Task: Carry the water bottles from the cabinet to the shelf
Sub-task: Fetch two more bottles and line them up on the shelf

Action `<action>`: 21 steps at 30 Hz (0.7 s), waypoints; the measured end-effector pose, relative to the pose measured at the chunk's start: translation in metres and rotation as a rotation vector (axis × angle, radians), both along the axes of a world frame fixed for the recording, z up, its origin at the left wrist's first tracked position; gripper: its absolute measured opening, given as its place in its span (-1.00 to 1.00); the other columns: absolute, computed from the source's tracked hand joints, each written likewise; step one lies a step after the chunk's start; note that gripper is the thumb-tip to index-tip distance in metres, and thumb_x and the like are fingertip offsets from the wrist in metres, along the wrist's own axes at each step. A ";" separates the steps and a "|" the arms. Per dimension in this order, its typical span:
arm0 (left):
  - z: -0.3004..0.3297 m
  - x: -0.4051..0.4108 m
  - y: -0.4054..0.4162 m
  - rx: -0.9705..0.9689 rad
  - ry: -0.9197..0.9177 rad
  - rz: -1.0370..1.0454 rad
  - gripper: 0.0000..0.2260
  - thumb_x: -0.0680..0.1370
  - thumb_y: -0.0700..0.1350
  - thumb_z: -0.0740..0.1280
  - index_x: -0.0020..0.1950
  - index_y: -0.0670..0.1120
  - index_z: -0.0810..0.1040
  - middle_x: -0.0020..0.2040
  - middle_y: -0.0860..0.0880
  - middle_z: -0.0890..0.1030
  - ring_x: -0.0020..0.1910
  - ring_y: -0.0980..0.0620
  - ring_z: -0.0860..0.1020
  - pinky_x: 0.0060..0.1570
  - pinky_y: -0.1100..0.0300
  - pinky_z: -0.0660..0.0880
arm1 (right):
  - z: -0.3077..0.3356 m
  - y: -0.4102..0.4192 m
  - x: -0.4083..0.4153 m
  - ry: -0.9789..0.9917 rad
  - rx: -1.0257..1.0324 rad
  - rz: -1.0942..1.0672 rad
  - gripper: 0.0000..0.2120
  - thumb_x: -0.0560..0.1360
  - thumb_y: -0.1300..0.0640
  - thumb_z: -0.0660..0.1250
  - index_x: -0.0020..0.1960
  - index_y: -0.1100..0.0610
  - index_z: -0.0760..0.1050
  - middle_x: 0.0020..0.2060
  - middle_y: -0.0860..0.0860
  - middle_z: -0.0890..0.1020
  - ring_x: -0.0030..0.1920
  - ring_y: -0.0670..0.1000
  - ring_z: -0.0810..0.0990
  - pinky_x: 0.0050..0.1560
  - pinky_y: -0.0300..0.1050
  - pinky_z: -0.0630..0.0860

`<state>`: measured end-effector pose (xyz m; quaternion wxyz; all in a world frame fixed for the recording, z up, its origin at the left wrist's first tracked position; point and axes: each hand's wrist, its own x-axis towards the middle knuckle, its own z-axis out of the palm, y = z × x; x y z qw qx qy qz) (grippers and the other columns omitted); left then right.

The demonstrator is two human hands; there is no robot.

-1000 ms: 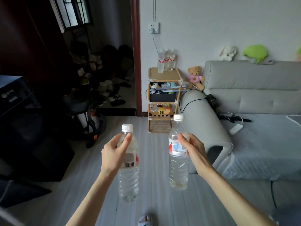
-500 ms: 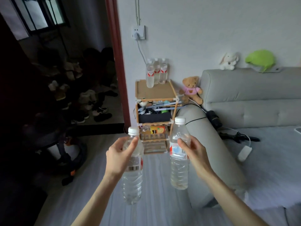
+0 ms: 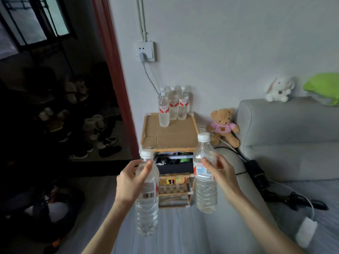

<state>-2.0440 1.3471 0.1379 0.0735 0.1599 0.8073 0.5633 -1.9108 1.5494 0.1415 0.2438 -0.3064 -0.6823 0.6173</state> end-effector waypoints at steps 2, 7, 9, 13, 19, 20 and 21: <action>-0.004 -0.029 0.024 -0.006 -0.005 -0.006 -0.53 0.28 0.38 0.32 -0.07 0.03 0.58 -0.22 0.03 0.66 -0.16 0.11 0.61 -0.20 0.21 0.51 | -0.002 0.024 -0.028 -0.017 0.002 0.006 -0.78 0.37 0.02 0.43 -0.01 0.03 0.54 -0.15 -0.02 0.66 -0.14 -0.05 0.63 -0.13 -0.17 0.49; -0.021 -0.109 0.075 -0.031 -0.026 -0.023 -0.41 0.22 0.45 0.23 0.02 0.05 0.56 -0.09 -0.05 0.67 -0.04 0.04 0.61 -0.01 0.01 0.56 | -0.010 0.071 -0.104 -0.047 0.020 0.015 -0.74 0.36 -0.02 0.43 0.01 0.02 0.53 -0.10 -0.02 0.66 -0.08 -0.04 0.63 -0.10 -0.18 0.49; -0.027 -0.146 0.096 -0.046 -0.026 -0.035 -0.39 0.22 0.46 0.21 0.03 0.05 0.55 -0.06 -0.03 0.66 -0.01 0.02 0.60 0.02 0.01 0.54 | -0.016 0.088 -0.139 -0.049 0.022 0.019 -0.73 0.34 -0.04 0.42 0.00 -0.02 0.51 -0.07 -0.03 0.65 -0.06 -0.03 0.63 -0.05 -0.14 0.51; -0.033 -0.216 0.134 -0.052 -0.015 -0.063 -0.30 0.20 0.49 0.19 0.10 0.03 0.52 -0.03 -0.04 0.65 -0.03 0.01 0.61 0.00 -0.04 0.56 | -0.023 0.115 -0.205 -0.060 0.008 -0.016 -0.66 0.24 -0.15 0.40 -0.02 -0.09 0.49 -0.09 -0.10 0.64 -0.09 -0.09 0.63 -0.07 -0.15 0.52; -0.029 -0.283 0.183 -0.068 -0.041 -0.111 -0.33 0.22 0.46 0.21 0.13 0.04 0.51 0.02 -0.05 0.64 0.02 0.00 0.59 0.06 -0.04 0.53 | -0.034 0.156 -0.267 -0.112 -0.049 -0.080 -0.57 0.20 -0.20 0.44 -0.01 -0.03 0.53 -0.08 -0.01 0.68 -0.07 0.01 0.66 0.03 0.06 0.57; -0.031 -0.289 0.189 -0.075 -0.052 -0.122 -0.35 0.23 0.45 0.22 0.14 0.05 0.50 0.04 -0.05 0.64 0.03 0.00 0.59 0.06 -0.05 0.53 | -0.037 0.162 -0.273 -0.125 -0.054 -0.098 -0.62 0.24 -0.16 0.45 -0.02 -0.03 0.53 -0.07 0.00 0.67 -0.06 0.02 0.66 0.04 0.08 0.57; -0.033 -0.294 0.195 -0.075 -0.058 -0.135 -0.37 0.24 0.45 0.22 0.14 0.07 0.50 0.05 -0.04 0.64 0.03 0.00 0.59 0.06 -0.06 0.54 | -0.040 0.168 -0.280 -0.135 -0.059 -0.113 -0.68 0.28 -0.11 0.46 -0.02 -0.03 0.52 -0.05 0.01 0.67 -0.06 0.03 0.65 0.04 0.09 0.57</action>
